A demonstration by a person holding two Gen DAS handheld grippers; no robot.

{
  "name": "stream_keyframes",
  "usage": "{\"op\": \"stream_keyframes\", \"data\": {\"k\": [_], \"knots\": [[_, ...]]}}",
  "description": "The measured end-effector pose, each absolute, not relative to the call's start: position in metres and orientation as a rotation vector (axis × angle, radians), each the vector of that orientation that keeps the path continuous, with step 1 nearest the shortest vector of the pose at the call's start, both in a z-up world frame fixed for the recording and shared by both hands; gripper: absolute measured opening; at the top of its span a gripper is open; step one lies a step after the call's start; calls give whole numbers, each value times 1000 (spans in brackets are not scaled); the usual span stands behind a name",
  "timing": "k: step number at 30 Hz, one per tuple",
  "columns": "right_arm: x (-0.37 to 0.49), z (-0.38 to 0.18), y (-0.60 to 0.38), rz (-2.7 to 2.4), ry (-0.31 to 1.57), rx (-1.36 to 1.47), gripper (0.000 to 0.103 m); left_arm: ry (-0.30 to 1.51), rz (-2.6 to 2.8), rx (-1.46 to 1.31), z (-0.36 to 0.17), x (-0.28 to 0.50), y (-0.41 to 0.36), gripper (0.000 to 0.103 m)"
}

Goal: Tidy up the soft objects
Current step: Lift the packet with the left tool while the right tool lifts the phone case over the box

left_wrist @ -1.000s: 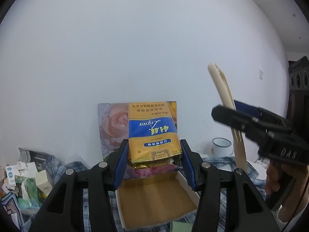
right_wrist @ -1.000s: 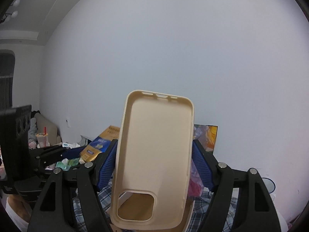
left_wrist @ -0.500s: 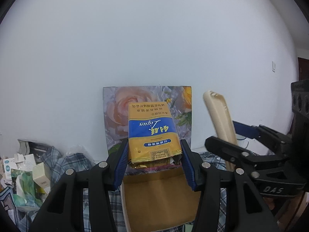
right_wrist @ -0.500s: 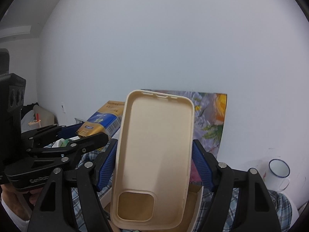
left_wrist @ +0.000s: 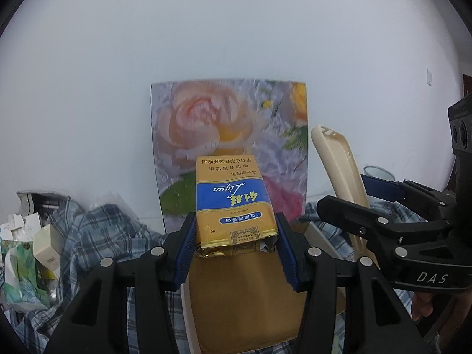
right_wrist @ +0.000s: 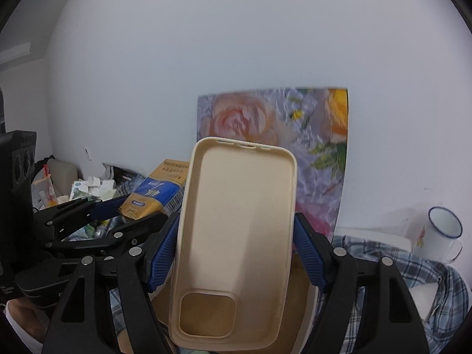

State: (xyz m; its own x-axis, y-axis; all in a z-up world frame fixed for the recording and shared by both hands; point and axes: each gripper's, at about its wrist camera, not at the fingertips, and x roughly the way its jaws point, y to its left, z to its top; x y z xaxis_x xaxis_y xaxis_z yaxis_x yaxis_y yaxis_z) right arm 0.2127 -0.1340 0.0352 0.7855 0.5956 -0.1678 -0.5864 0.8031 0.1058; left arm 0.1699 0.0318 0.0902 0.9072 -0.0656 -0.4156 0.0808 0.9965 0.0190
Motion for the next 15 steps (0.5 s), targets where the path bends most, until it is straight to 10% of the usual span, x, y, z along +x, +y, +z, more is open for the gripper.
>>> {"op": "stream_keyframes", "data": {"k": [15], "knots": [[258,-14,-122,637,422,48,73,570,-82,19,28,204,36,53]]}}
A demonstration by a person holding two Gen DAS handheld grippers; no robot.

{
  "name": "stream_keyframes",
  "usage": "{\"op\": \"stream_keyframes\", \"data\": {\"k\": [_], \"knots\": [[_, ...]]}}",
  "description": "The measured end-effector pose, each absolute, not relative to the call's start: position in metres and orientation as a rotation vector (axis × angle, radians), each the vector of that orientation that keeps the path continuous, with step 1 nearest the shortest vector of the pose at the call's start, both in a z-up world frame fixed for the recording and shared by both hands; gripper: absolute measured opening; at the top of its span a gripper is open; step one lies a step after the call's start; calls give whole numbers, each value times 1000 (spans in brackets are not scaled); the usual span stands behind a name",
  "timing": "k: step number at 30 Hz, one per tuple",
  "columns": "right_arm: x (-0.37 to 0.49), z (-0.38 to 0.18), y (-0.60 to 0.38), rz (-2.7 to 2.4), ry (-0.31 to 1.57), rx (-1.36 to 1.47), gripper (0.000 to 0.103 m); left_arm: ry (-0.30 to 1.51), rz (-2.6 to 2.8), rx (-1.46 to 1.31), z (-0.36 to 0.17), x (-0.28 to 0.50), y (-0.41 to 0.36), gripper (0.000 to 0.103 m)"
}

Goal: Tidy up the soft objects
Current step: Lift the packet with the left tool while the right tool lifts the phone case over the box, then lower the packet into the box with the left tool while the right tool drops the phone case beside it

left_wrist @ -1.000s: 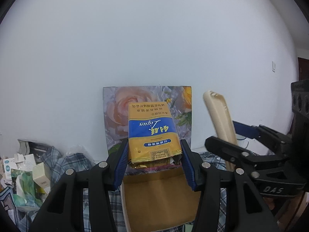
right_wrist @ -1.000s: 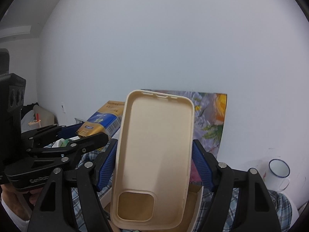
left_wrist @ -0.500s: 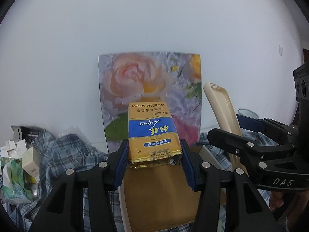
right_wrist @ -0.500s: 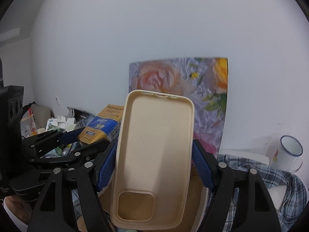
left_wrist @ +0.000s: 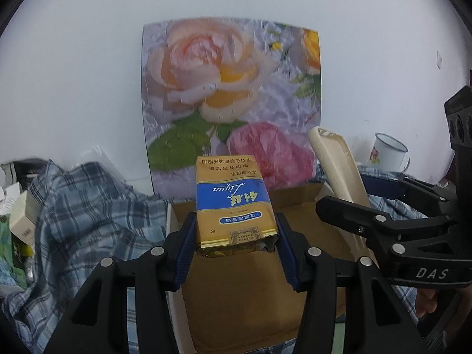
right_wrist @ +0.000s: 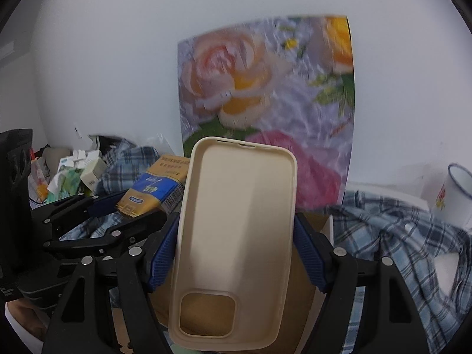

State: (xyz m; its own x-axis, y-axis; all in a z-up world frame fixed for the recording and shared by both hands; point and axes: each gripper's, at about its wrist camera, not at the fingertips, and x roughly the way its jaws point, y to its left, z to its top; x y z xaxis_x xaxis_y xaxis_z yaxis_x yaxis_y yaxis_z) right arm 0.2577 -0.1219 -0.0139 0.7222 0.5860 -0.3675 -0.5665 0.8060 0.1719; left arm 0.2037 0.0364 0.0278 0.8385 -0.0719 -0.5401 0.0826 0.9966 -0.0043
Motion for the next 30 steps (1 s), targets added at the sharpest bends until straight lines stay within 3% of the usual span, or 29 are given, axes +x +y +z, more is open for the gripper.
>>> {"op": "stream_keyframes", "data": {"k": [19,21,23,25,28,30], "knots": [[289,-53,-116,586,614,35,74,730,-47,34,-20,227,39,55],[290,-52,-118,588,627,54,74,716,-46,28,-19,226,41,62],[290,-49,-119,591,621,66,79,690,-6,42,-15,224,41,86],[288,-46,-121,574,611,67,91,650,54,61,-11,222,44,101],[286,-40,-129,573,582,84,101,619,41,25,-6,220,52,103],[283,-34,-131,572,564,91,102,618,16,-4,-4,221,54,103]]}}
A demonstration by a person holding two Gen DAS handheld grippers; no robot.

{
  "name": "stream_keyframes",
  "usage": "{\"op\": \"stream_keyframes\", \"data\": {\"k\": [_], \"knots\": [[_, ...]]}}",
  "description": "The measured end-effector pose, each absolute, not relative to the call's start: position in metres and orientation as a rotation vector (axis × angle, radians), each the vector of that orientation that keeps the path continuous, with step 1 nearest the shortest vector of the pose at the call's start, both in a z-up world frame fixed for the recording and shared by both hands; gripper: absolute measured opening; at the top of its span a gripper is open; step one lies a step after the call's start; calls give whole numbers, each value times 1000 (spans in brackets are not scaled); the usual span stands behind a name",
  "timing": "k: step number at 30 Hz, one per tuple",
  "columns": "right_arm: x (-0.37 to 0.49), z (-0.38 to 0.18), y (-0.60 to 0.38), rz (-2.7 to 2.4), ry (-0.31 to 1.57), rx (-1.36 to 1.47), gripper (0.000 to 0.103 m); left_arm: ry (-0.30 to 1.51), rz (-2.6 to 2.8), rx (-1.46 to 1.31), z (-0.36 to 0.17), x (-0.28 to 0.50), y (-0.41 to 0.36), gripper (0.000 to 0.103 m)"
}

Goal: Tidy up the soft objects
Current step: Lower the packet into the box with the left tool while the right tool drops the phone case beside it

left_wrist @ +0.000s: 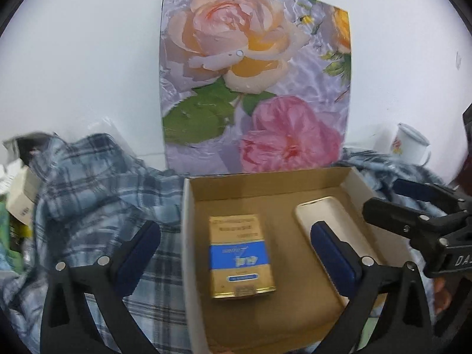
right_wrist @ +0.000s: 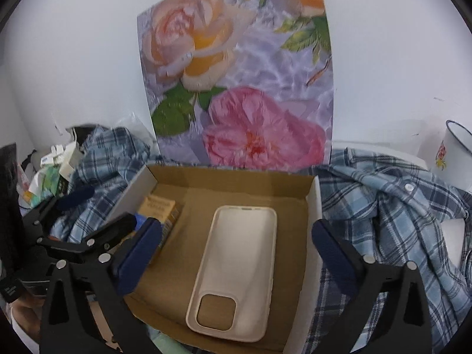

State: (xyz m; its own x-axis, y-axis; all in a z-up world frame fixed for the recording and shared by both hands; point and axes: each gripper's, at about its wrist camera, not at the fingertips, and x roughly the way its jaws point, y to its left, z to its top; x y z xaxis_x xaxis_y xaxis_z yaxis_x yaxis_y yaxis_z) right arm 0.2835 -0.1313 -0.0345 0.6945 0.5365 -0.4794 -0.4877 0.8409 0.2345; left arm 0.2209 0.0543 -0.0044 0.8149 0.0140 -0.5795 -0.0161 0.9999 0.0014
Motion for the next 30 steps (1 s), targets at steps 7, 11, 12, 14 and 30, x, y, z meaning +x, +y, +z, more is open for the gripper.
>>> {"op": "stream_keyframes", "data": {"k": [7,11,12,14,30], "knots": [[272,-24,-121,562,519,0,102,595,77,28,3,216,49,103],[257,-10,-119,576,445,-19,102,547,92,28,17,208,51,103],[254,-7,-120,583,436,-17,102,535,94,34,20,205,50,103],[248,0,-120,575,416,-21,103,513,82,36,28,200,50,103],[170,74,-137,587,191,-27,103,326,105,52,108,132,34,103]]}}
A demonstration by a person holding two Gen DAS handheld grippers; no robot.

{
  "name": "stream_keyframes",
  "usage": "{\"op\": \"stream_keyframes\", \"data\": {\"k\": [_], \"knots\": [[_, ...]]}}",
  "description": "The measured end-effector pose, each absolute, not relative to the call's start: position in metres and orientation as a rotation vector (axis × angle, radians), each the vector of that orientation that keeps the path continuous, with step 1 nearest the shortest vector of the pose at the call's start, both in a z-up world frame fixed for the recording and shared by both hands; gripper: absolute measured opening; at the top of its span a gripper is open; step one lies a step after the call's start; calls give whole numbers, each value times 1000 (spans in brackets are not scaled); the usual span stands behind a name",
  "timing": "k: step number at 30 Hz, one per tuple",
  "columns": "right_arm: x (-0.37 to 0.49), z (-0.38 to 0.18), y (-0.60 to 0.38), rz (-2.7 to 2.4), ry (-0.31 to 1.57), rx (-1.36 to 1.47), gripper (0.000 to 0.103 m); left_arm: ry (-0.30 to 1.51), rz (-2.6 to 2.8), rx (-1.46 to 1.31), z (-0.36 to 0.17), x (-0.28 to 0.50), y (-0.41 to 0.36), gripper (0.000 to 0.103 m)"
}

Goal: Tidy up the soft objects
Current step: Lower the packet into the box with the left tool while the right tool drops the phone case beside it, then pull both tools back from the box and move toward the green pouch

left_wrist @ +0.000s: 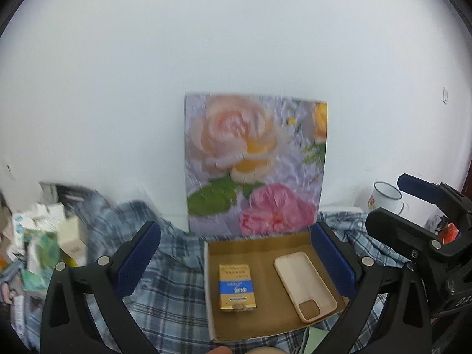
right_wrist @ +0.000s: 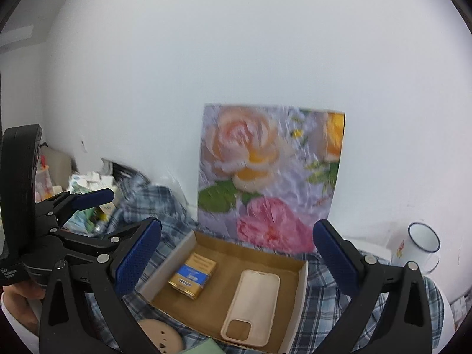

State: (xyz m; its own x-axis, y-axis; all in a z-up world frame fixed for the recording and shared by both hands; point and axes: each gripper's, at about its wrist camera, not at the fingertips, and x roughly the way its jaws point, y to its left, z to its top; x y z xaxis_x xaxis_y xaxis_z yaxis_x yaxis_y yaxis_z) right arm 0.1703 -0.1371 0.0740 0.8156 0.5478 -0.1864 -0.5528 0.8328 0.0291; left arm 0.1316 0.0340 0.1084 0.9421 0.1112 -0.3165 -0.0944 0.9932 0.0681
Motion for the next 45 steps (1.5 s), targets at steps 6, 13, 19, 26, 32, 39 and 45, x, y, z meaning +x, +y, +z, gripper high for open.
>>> {"op": "stream_keyframes", "data": {"k": [6,13,19,26,32,39,45], "knots": [[144,92,-145,604,131,-19,103,261,147,98,134,100,23,103],[110,109,-151,608,61,-30,103,215,135,107,154,72,17,103],[97,116,-153,599,58,-50,103,198,143,128,161,57,11,103],[81,127,-163,627,18,-38,103,158,120,107,172,43,4,103],[68,126,-165,670,6,-70,103,144,143,135,169,27,-4,103],[57,106,-167,720,1,-81,103,178,104,147,147,20,-7,103],[62,84,-168,737,32,-68,103,217,89,165,124,24,-9,103]]}}
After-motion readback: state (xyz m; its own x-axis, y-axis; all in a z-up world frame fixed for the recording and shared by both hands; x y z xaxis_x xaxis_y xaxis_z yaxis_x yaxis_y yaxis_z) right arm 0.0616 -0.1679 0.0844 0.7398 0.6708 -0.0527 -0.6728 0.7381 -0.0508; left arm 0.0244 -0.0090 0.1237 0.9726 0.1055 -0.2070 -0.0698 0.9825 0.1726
